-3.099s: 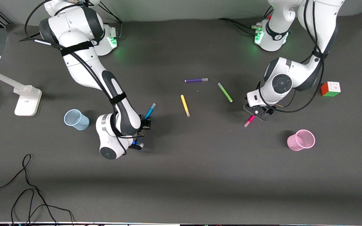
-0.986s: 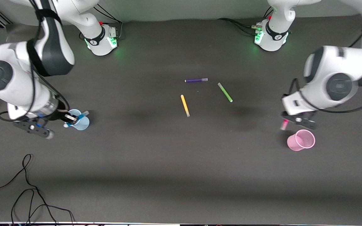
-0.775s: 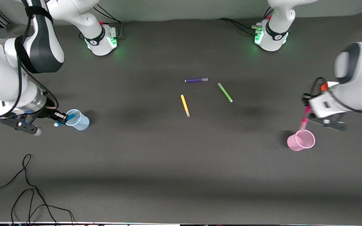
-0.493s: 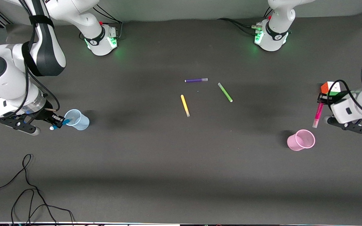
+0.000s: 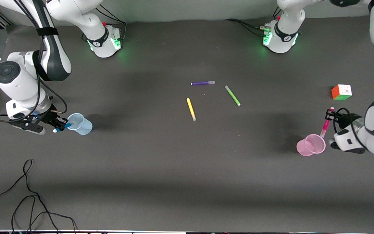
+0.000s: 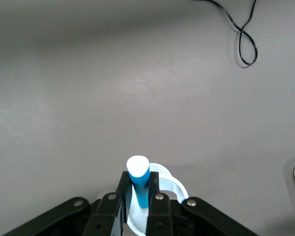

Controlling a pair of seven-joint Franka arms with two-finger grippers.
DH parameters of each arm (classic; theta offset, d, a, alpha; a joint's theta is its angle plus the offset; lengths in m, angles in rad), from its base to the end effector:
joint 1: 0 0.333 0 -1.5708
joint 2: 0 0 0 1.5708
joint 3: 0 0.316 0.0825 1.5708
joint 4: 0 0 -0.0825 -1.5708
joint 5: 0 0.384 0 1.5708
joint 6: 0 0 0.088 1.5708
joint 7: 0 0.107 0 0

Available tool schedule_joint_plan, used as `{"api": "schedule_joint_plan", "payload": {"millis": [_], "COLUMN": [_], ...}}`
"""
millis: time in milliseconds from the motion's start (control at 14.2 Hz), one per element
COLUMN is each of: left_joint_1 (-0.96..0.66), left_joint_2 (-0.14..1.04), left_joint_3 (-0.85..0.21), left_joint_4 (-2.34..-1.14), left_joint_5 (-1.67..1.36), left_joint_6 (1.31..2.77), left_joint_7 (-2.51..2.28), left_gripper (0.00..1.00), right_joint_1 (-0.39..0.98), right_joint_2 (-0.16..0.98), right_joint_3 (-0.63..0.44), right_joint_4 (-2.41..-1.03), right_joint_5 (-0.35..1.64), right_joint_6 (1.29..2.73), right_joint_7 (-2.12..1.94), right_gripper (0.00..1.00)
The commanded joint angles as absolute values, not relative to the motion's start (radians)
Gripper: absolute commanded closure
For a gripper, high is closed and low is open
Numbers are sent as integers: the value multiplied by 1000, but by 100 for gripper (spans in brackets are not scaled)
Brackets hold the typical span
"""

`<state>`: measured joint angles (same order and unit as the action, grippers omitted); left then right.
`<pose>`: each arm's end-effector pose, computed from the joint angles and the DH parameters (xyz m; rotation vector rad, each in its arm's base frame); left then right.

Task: Place pink and blue markers in matching cups
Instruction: 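Lower the blue marker into its cup while the left gripper lowers pink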

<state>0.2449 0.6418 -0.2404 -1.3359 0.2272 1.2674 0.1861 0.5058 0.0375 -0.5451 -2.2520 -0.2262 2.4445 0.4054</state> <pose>0.6366 0.0613 0.3298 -2.9279 0.2899 1.0668 0.5405 -0.0207 0.3658 2.9531 -0.4171 0.2814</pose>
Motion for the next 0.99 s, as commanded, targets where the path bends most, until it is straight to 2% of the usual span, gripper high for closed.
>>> {"api": "schedule_joint_plan", "payload": {"millis": [0, 493, 563, 634, 704, 845, 915], "left_joint_1": [212, 198, 198, 198, 198, 198, 198], "left_joint_2": [710, 756, 762, 762, 765, 770, 770], "left_joint_3": [-242, -244, -244, -244, -244, -244, -244], "left_joint_4": [-1266, -1266, -1266, -1269, -1269, -1269, -1269], "left_joint_5": [271, 270, 270, 270, 268, 267, 267], "left_joint_6": [1239, 1308, 1330, 1351, 1359, 1370, 1370], "left_joint_7": [111, 54, 46, 46, 45, 44, 46], "left_gripper": [98, 97, 96, 96, 95, 94, 87], "right_joint_1": [518, 515, 514, 514, 515, 514, 514], "right_joint_2": [11, 40, 44, 44, 43, 34, 34], "right_joint_3": [-558, -574, -575, -575, -575, -575, -580], "right_joint_4": [-2319, -2391, -2393, -2391, -2390, -2387, -2379], "right_joint_5": [-280, -311, -311, -311, -311, -310, -310], "right_joint_6": [2497, 2631, 2641, 2643, 2637, 2616, 2596], "right_joint_7": [388, 385, 384, 383, 383, 387, 388], "right_gripper": [100, 100, 83, 58, 1, 0, 0]}}
